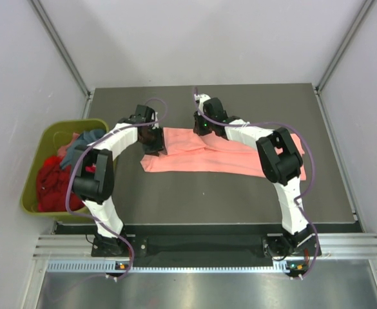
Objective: Fold and stack the t-shirts
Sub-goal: Fold the tshirt
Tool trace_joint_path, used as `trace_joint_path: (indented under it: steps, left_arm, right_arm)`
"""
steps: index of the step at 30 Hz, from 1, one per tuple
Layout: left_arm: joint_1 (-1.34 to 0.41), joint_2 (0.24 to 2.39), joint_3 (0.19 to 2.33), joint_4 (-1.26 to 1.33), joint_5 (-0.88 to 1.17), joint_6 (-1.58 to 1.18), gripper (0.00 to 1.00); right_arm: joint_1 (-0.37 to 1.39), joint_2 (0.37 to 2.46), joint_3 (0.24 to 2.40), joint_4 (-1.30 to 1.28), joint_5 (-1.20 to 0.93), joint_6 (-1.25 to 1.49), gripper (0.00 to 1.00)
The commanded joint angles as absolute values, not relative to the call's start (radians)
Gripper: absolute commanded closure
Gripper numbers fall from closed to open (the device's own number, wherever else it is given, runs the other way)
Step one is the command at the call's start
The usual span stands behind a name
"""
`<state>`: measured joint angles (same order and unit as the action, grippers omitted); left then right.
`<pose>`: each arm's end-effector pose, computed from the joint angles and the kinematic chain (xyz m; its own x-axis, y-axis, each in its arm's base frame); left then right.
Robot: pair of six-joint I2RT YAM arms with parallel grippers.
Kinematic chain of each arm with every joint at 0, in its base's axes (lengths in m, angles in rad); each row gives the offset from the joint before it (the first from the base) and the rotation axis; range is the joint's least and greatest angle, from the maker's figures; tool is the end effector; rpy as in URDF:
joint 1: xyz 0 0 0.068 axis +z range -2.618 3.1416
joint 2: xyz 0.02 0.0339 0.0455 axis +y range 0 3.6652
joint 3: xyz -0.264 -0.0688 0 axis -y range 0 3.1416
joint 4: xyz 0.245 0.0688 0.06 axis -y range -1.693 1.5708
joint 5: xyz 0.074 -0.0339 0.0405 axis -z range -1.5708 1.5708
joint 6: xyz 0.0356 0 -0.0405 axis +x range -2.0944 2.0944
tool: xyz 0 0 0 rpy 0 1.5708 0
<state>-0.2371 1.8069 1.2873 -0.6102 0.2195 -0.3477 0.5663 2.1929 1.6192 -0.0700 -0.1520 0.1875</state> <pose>0.3584 -0.0946 0.2023 -0.9353 -0.1161 -0.3342 0.0009 0.9438 -0.3306 0.4187 0.2725 0.1799 -0.6155 -0.1730 -0.7689 -0.5270 0.8157 0.2384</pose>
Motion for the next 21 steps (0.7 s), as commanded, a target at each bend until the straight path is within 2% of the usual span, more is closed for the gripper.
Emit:
trace_joint_path:
  steps: [1, 9, 10, 11, 12, 13, 14, 15, 21]
  left_arm:
    - [-0.236, 1.812, 1.27, -0.554, 0.199, -0.368, 0.55]
    - [-0.236, 1.864, 1.269, -0.512, 0.152, -0.361, 0.57]
    - [-0.235, 1.871, 1.275, -0.511, 0.147, -0.359, 0.6]
    - [-0.235, 1.884, 1.284, -0.515, 0.143, -0.354, 0.72]
    - [-0.235, 1.888, 1.295, -0.537, 0.135, -0.347, 0.8]
    - [-0.235, 1.888, 1.31, -0.554, 0.117, -0.338, 0.94]
    - [-0.235, 1.888, 1.318, -0.554, 0.104, -0.337, 0.94]
    - [-0.236, 1.887, 1.327, -0.583, 0.085, -0.327, 1.0]
    - [-0.235, 1.878, 1.338, -0.643, 0.009, -0.293, 1.0]
  right_arm:
    - [0.561, 2.18, 1.651, -0.058, -0.166, 0.199, 0.95]
    - [0.561, 2.183, 1.646, -0.061, -0.167, 0.198, 0.94]
    - [0.561, 2.183, 1.646, -0.058, -0.166, 0.199, 0.94]
    - [0.56, 2.183, 1.644, -0.06, -0.164, 0.199, 0.94]
    - [0.56, 2.183, 1.644, -0.06, -0.163, 0.199, 0.95]
    - [0.56, 2.183, 1.641, -0.06, -0.152, 0.199, 0.95]
    - [0.56, 2.183, 1.638, -0.06, -0.144, 0.199, 0.95]
    - [0.555, 2.181, 1.635, -0.061, -0.14, 0.202, 0.96]
    - [0.545, 2.18, 1.605, -0.052, -0.138, 0.216, 0.99]
